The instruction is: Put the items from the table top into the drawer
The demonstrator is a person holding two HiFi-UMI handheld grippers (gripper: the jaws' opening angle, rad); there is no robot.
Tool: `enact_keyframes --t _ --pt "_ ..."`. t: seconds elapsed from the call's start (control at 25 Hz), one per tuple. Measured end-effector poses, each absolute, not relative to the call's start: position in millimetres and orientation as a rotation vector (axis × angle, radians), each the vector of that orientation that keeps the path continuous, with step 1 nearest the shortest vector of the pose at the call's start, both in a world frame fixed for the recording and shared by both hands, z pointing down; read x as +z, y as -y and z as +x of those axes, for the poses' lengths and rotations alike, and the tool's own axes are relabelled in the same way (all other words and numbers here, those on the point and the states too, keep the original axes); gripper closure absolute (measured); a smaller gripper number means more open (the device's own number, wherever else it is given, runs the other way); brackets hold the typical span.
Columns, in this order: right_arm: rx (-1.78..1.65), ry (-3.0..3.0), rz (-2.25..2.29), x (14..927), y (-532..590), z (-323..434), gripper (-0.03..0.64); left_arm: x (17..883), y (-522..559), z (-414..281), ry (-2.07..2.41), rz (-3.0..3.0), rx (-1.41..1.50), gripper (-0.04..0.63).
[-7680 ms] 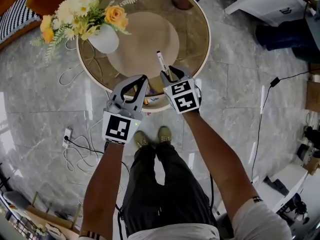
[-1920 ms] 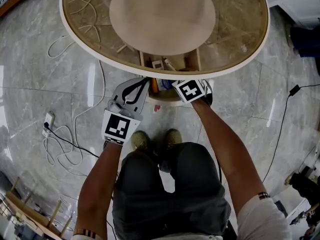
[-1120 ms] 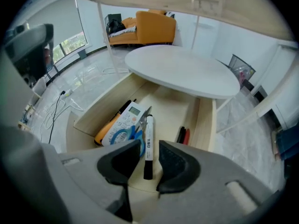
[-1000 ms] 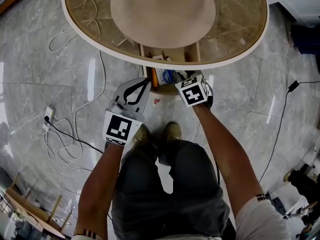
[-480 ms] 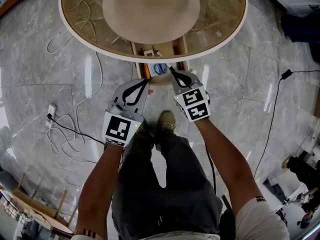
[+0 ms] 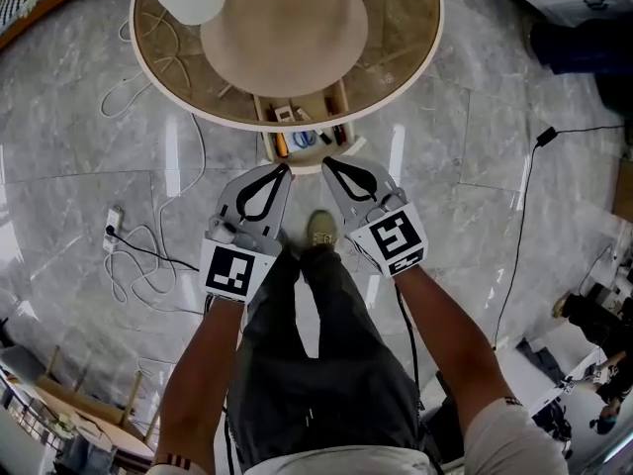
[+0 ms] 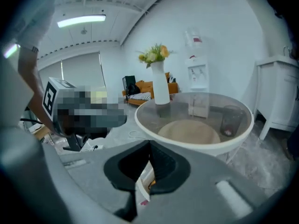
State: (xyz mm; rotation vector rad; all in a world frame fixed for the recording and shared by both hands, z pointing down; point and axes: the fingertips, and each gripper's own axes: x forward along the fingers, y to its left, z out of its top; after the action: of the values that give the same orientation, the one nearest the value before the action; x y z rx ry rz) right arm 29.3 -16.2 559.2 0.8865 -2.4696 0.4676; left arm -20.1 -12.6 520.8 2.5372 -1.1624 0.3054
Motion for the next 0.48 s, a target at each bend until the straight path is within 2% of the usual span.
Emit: enact_keyframes --t 0.48 --pt "0.36 2.757 0.978 355 35 5 0.615 360 23 -23 1.23 2.583 0.175 0.595"
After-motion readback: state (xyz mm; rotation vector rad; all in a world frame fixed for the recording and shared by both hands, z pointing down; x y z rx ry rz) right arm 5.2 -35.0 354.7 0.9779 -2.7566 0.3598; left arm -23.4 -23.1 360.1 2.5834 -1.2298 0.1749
